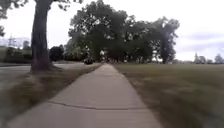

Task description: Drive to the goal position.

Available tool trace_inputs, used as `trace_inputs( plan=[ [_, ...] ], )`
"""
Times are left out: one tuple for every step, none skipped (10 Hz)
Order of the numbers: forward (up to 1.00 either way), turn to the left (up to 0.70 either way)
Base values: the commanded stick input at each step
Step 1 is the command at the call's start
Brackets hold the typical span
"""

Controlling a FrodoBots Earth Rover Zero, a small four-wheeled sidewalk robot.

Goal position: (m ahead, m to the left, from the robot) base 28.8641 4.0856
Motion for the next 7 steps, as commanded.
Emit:
trace_inputs(
  plan=[
    [1.00,0.00],
    [1.00,0.00],
    [1.00,0.00],
    [1.00,0.00],
    [1.00,0.00],
    [1.00,0.00],
    [1.00,0.00]
  ],
)
